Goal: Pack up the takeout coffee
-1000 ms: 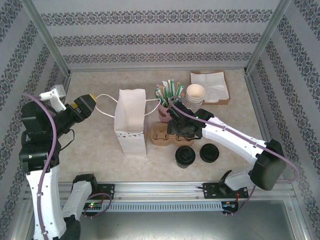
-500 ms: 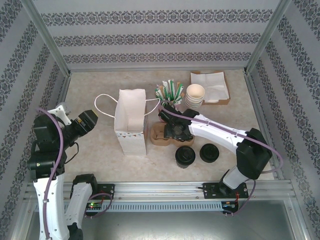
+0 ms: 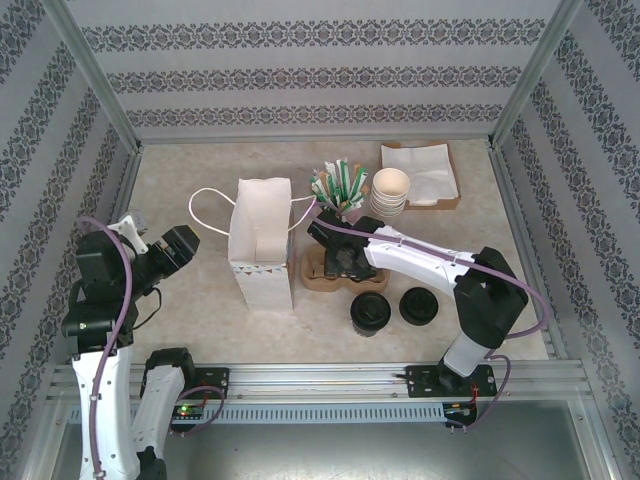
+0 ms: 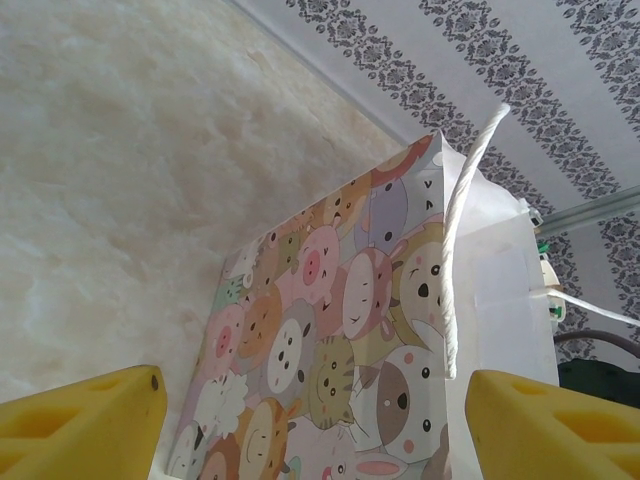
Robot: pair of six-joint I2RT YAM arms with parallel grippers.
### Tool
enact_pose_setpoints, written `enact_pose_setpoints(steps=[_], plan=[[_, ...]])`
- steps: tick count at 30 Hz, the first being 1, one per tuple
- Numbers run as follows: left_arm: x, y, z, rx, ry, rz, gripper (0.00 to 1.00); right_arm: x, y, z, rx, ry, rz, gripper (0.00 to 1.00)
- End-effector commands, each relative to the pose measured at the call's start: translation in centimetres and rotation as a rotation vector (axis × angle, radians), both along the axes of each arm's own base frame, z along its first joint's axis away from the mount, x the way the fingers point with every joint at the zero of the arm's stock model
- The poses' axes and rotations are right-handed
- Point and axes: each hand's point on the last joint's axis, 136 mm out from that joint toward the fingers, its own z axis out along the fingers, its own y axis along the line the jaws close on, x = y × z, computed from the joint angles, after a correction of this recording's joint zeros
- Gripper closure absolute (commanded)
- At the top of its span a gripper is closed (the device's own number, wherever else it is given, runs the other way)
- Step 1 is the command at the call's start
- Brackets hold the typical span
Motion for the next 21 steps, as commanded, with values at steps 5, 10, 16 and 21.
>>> enact_pose_setpoints(steps=[5, 10, 16, 21], plan=[[0.2, -0.1, 0.1, -0.024, -0.019, -0.001, 0.21, 0.5, -0.3, 1.3, -0.038, -0.044, 0.021, 0.49], [0.2, -0.1, -0.1, -0.033, -0.017, 0.003, 0.21, 0.5, -0.3, 2.0, -0.026, -0.057, 0.024, 0.52], [0.3, -0.3, -0.2, -0.044, -0.015, -0.004, 0.21, 0.4, -0.2, 3.1, -0.002, -0.072, 0.029, 0.52], [0.3, -0.3, -0.1, -0.043, -0.020, -0.007, 0.21, 0.4, -0.2, 4.2, 0.023, -0.090, 0.026, 0.52]])
